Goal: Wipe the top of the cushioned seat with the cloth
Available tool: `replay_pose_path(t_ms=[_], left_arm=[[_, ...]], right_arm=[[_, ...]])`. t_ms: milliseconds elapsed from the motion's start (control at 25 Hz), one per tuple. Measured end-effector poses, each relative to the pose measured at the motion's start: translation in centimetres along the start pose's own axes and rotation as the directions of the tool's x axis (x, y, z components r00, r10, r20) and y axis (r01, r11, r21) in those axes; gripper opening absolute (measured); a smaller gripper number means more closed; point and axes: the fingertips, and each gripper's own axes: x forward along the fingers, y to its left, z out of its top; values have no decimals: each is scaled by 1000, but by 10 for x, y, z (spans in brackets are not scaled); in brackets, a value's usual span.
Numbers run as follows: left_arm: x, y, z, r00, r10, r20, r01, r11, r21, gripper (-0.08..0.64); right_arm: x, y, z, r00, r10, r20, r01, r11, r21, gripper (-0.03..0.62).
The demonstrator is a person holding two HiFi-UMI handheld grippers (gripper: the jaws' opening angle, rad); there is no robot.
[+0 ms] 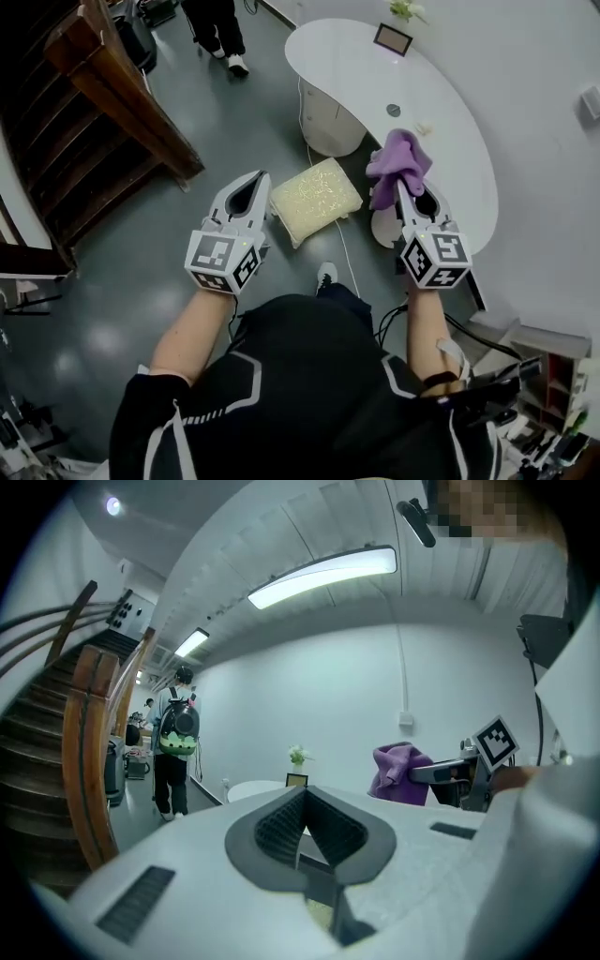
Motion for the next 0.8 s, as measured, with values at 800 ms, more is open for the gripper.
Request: replay_pose_path(t_ms=[800], left_arm=[[92, 65, -117, 974, 104, -203, -125, 988, -95, 3]], right_arm=[[143, -49, -119, 959, 66, -274, -75, 997, -22, 103]])
